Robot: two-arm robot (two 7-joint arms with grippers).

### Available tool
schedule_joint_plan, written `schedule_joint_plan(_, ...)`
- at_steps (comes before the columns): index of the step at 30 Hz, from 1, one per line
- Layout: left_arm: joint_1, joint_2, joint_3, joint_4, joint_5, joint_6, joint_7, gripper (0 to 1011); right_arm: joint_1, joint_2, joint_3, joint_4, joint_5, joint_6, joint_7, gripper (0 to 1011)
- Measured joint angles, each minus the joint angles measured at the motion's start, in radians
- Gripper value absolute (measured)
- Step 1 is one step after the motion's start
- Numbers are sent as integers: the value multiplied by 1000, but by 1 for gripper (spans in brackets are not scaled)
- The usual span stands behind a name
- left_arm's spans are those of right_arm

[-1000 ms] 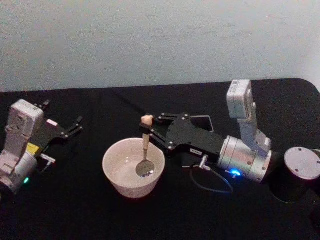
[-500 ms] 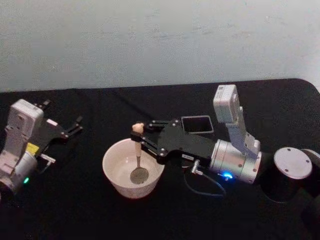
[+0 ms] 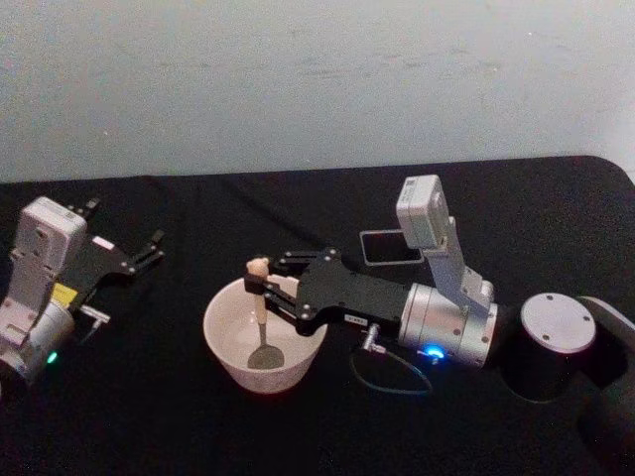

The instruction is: Pick up the stirring spoon with one hand, stir inside the cup, then place it back in its original position.

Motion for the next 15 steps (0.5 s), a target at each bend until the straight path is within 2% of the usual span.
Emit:
schedule_joint_plan(8, 0, 0, 0, 0, 0, 0, 0, 1002, 23, -27, -13, 42, -16, -1, -3, 228)
schedule_joint_plan(15, 0, 0, 0, 0, 0, 0, 0, 1001, 47, -59, -14, 82, -40, -5, -32, 228)
